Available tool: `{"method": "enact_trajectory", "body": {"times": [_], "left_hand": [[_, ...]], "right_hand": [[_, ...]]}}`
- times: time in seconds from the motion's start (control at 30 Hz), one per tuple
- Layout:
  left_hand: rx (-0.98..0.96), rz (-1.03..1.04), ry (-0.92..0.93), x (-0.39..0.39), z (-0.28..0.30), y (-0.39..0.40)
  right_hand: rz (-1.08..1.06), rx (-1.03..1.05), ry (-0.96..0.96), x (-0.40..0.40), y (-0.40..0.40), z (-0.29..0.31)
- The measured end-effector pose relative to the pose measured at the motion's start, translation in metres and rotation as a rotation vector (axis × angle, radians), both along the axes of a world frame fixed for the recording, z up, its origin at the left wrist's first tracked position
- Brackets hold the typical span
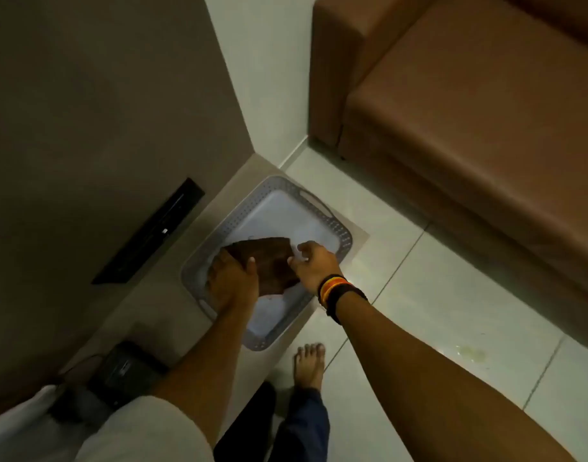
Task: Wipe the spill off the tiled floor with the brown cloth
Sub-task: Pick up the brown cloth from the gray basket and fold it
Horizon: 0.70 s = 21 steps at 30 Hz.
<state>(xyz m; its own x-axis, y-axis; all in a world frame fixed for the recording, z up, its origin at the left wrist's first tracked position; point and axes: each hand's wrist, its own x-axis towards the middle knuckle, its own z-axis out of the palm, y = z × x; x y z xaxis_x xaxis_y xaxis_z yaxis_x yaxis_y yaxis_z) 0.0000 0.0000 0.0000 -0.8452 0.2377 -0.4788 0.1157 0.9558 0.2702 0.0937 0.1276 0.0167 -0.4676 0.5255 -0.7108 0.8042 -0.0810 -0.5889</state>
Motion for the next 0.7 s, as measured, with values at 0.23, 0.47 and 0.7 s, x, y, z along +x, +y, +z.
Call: {"method": "enact_trajectory", "body": {"times": [0.23, 0.47, 0.7], "left_hand": [[-0.046, 0.234, -0.111, -0.011, -0.046, -0.004], [0.061, 0.378, -0.140, -0.032, -0.067, -0.006], [0.302, 0.293, -0.141, -0.012, -0.034, 0.001]], "right_hand": [[-0.249, -0.141, -0.152, -0.040, -0.018, -0.054], [-0.236, -0.128, -0.176, -0.052, -0.015, -0.079], [-0.369, -0.164, 0.009, -0.027, -0.018, -0.050]]}}
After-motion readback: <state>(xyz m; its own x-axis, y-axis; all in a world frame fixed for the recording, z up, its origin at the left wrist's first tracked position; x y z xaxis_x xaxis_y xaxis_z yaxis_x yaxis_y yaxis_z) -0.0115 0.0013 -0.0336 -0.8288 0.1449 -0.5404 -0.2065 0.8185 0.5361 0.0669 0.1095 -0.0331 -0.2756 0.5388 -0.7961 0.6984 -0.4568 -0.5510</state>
